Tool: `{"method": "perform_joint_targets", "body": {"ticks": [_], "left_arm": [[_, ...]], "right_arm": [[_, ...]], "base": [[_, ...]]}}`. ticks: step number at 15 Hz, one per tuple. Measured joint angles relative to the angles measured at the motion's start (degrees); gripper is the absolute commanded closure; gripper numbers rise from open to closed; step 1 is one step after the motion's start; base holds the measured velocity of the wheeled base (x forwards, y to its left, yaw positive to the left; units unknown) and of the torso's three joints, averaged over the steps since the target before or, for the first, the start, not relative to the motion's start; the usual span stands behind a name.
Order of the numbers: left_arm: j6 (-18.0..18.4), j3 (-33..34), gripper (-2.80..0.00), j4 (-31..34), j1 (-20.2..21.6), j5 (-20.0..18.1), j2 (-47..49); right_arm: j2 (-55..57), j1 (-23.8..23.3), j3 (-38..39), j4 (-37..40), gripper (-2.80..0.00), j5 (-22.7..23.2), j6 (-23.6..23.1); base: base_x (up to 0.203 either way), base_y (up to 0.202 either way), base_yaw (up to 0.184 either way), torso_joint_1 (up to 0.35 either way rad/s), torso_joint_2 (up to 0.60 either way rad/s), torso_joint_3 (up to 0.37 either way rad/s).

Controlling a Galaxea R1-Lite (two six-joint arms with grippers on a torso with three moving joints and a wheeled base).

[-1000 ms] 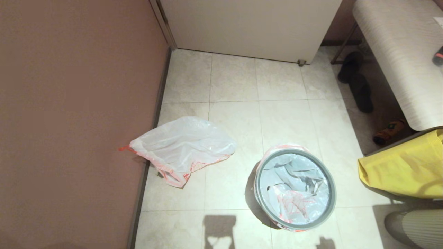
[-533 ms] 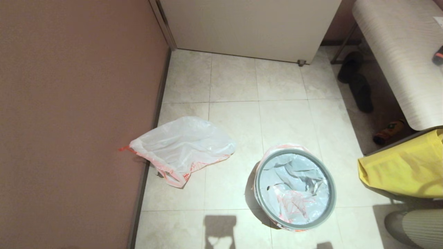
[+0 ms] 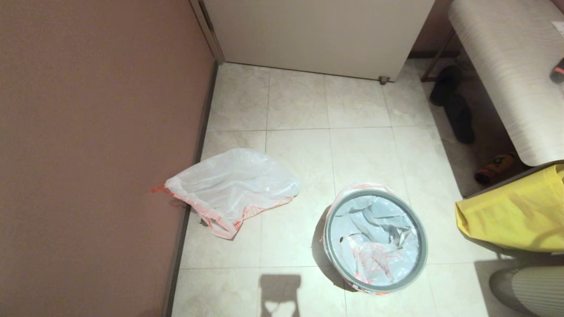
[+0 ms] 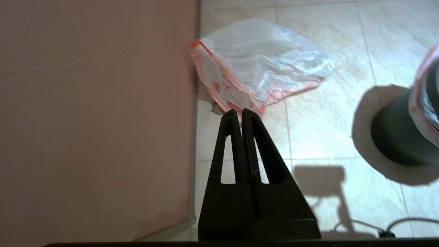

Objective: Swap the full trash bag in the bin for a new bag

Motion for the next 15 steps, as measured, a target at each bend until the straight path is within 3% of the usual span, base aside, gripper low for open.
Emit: {"method": "perform_joint_targets", "body": {"ticks": [3,7,9,15], "left_arm": [[0.4,2.6,0.00,-0.2,0.0,-5.3,-0.2],[-1.0,3.2,0.00,-0.3,0.0,-5.7,-0.3],[-2.2,3.2,0.00,-0.3,0.0,-5.1,-0.3],[-2.2,3.3,0.00,-0.3,0.0,-5.1,-0.3]], "right_arm": [[-3.4,0.1,9.2,-9.5,0.00,-3.6,-0.3],[-4.8,0.1,22.6,-27.5,0.00,-10.2,1.7],[-5.0,0.1,24.1,-28.8,0.00,-11.3,4.7],[-5.1,0.1,24.7,-28.9,0.00,-11.3,4.6]], "base": [[0.000,0.000,0.000,0.000,0.00,0.000],[0.000,0.000,0.000,0.000,0.00,0.000],[0.000,0.000,0.000,0.000,0.00,0.000],[0.000,0.000,0.000,0.000,0.00,0.000]]}}
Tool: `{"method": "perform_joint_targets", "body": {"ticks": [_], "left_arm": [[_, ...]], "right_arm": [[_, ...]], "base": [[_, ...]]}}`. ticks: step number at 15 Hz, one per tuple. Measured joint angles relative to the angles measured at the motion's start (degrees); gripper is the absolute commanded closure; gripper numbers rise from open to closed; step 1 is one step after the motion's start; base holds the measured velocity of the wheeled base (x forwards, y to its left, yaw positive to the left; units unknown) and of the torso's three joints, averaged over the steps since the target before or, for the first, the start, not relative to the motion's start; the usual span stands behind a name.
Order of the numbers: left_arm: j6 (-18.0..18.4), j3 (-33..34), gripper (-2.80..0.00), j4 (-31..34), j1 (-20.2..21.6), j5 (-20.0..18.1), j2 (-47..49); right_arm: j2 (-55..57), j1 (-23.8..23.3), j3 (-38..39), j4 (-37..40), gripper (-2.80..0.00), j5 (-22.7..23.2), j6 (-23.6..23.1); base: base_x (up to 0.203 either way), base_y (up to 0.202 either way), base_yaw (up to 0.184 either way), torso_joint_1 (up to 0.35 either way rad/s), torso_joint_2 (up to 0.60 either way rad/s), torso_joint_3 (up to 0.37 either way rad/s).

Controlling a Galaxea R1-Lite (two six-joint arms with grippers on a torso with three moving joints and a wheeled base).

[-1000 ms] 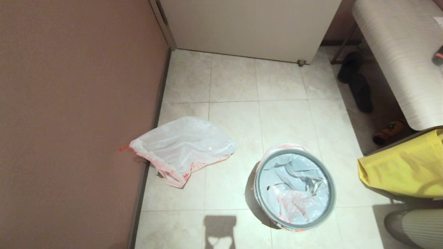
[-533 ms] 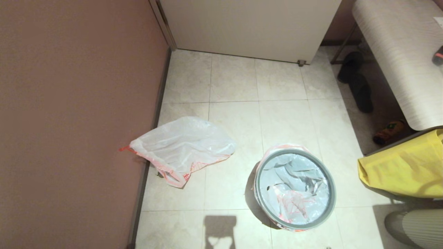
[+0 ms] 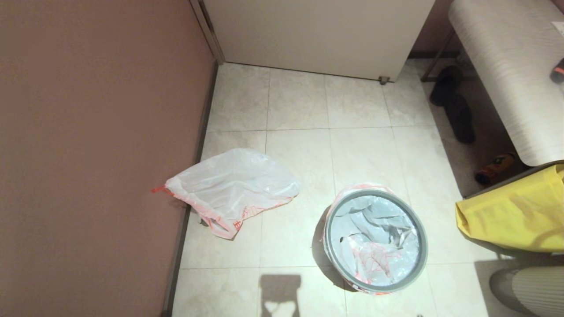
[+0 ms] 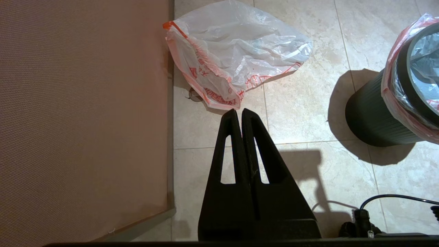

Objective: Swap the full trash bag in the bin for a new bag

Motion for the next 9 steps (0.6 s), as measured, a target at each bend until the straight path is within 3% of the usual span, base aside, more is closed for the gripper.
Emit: {"method": "perform_joint_targets", "body": {"ticks": [9], "left_arm": [[0.0,0.0,0.00,0.0,0.0,0.0,0.0]], "right_arm": [[0.0,0.0,0.0,0.0,0.00,-0.2,0.2]], "base": [[0.000,0.000,0.000,0.000,0.00,0.000]]}}
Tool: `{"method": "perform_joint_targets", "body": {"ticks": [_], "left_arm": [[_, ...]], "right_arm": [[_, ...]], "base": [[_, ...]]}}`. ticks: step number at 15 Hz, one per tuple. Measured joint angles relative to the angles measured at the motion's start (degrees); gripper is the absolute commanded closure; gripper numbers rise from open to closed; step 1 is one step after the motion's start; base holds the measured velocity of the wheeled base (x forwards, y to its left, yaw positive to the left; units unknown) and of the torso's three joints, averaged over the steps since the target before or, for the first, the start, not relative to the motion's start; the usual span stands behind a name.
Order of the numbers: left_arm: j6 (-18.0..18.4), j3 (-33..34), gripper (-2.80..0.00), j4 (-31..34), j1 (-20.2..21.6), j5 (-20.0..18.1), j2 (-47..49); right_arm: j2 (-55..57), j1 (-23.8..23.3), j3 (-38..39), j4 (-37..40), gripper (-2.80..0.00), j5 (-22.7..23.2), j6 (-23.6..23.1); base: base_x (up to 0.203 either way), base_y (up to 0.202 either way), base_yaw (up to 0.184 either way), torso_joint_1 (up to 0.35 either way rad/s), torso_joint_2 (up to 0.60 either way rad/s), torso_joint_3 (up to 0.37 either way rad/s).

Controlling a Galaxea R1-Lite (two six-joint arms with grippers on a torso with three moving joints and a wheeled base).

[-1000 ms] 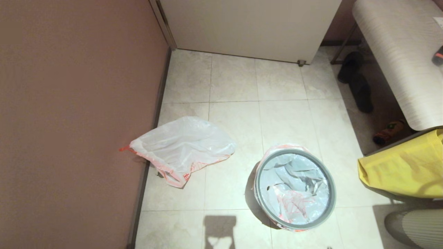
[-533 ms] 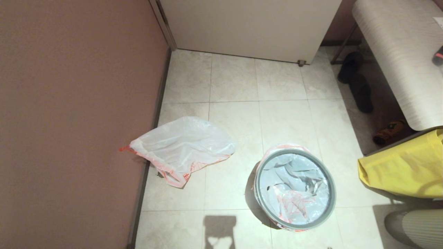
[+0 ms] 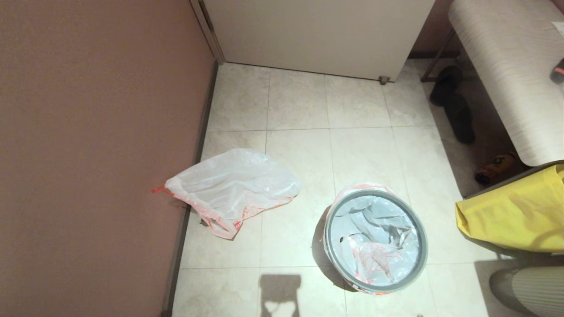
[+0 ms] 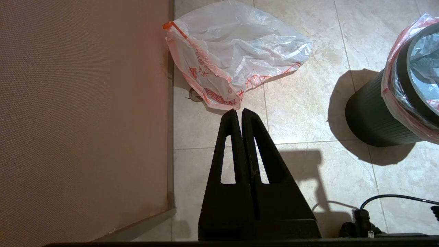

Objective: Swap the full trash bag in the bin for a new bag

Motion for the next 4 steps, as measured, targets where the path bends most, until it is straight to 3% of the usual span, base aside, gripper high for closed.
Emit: {"method": "perform_joint_targets", "body": {"ticks": [4], "left_arm": [[0.0,0.0,0.00,0.0,0.0,0.0,0.0]], "right_arm": [[0.0,0.0,0.0,0.0,0.00,0.0,0.3]], "base": [[0.000,0.000,0.000,0.000,0.00,0.000]]}}
